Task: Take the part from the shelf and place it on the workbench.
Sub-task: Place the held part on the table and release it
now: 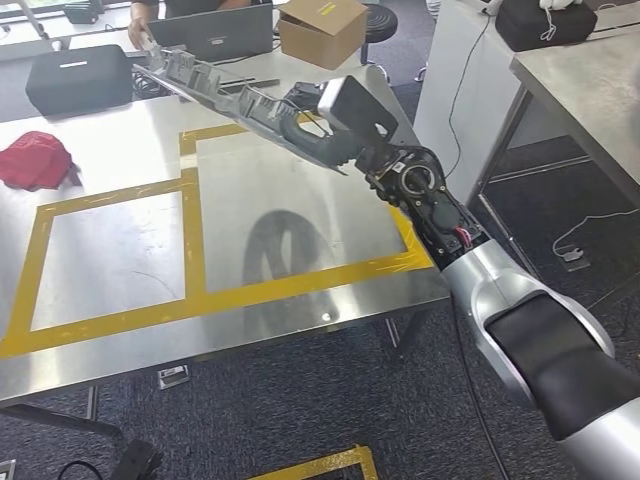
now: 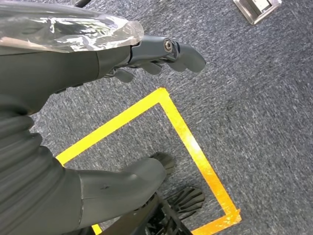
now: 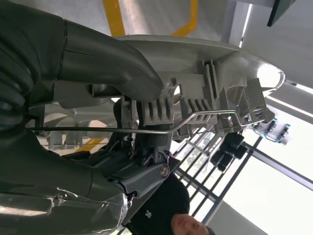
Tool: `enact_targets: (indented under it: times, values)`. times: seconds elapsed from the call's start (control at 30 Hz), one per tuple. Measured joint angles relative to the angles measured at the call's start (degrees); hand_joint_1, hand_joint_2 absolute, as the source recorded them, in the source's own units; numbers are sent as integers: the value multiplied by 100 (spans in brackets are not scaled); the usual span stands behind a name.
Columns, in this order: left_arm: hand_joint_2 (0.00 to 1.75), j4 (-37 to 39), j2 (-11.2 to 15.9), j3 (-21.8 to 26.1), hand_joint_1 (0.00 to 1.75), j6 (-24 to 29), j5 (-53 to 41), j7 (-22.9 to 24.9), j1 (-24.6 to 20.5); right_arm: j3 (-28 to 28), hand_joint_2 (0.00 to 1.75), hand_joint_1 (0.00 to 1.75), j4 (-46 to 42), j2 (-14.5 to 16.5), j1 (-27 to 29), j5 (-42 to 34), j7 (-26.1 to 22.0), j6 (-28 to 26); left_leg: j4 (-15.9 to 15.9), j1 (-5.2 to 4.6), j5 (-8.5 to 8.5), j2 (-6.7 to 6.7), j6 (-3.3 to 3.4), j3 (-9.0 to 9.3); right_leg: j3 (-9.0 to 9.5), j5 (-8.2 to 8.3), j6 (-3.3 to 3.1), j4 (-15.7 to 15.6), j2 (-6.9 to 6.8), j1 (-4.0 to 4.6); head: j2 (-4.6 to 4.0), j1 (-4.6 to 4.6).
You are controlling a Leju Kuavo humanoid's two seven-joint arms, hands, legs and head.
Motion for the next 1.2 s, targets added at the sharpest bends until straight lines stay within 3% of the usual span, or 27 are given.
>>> enact_targets:
  times: [0.43, 0.8, 0.87, 1.03, 1.2]
  values:
    - [175, 0, 0, 0, 0, 0, -6, 0, 0, 94, 175, 175, 69, 19, -17, 58, -18, -12, 4, 0, 0, 0, 0, -2, 1, 0, 0, -1, 0, 0, 0, 0]
    - [175, 0, -38, 0, 0, -1, -111, 0, -70, 438, 175, 175, 1136, 481, -437, 1595, -700, -737, 3, 1, 0, 1, 0, -3, 1, 0, 0, 0, 1, 2, 0, -1]
    - [175, 0, -43, -1, 0, -1, -126, 0, -78, 529, 175, 175, 1307, 579, -464, 1916, -651, -986, 2, 1, 0, 1, 0, -3, 1, 0, 0, 1, 1, 2, 0, 0]
    - [175, 0, -67, -1, 0, -2, -214, -17, -132, 993, 175, 175, 2031, 894, -562, 3479, -269, -2528, 2, 1, 1, -4, -1, -6, 0, -1, 0, 0, -11, 4, 0, -1]
    - [175, 0, -90, 0, 0, -2, -270, -17, -162, 1325, 175, 175, 2645, 1046, -646, 4125, 15, -2981, 3, 1, -1, -5, -5, -6, 0, -1, 0, -2, -12, 4, 0, -1]
